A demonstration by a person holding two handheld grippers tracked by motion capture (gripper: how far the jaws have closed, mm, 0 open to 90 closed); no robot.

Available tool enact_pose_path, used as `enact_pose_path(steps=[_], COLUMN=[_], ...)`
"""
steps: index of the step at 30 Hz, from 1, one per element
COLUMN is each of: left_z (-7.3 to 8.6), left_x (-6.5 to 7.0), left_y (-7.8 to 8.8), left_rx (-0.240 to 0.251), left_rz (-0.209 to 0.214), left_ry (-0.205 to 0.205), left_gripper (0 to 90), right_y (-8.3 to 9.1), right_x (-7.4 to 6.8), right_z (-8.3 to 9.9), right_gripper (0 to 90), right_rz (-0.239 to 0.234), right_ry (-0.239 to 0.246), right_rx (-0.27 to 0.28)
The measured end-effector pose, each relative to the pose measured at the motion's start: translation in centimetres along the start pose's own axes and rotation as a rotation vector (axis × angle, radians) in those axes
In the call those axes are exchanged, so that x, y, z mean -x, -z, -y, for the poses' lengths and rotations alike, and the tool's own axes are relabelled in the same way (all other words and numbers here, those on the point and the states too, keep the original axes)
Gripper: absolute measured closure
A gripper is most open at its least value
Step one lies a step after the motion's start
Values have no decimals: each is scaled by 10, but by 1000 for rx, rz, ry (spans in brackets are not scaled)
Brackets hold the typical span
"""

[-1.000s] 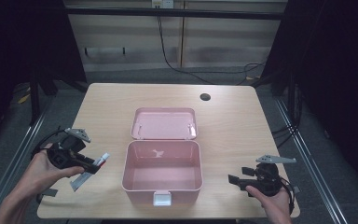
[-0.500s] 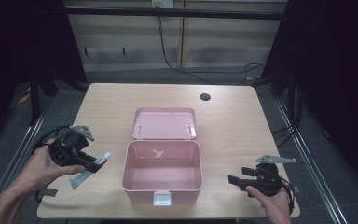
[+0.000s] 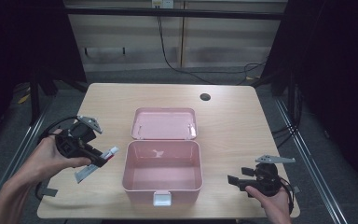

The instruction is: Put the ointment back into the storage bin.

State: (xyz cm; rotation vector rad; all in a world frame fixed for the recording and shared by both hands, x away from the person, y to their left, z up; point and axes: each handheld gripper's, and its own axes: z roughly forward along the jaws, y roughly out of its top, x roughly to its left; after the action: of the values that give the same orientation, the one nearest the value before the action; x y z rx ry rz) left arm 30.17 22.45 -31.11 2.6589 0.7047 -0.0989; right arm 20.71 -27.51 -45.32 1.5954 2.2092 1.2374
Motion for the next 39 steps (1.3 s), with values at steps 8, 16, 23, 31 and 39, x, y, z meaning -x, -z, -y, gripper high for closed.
enact_pose_path(steps=[8,16,23,31,39], left_z=[-13,-28,-44,-62,-76], left_x=[0,5,14,24,33], left_y=[3,8,5,0,-11], left_rx=[-17,-20,-39,-58,-77], left_rz=[21,30,38,46,78], left_ry=[-24,-47,-73,-114,-146], left_gripper=[708,708,708,708,707], right_y=[0,0,0,0,0], right_x=[1,1,0,0,0], right_z=[0,0,0,0,0], right_gripper=[176,163,162,162,162], right_rz=[17,19,21,22,19], right_ry=[-13,-14,-14,-12,-13], right_rx=[8,8,4,0,-4])
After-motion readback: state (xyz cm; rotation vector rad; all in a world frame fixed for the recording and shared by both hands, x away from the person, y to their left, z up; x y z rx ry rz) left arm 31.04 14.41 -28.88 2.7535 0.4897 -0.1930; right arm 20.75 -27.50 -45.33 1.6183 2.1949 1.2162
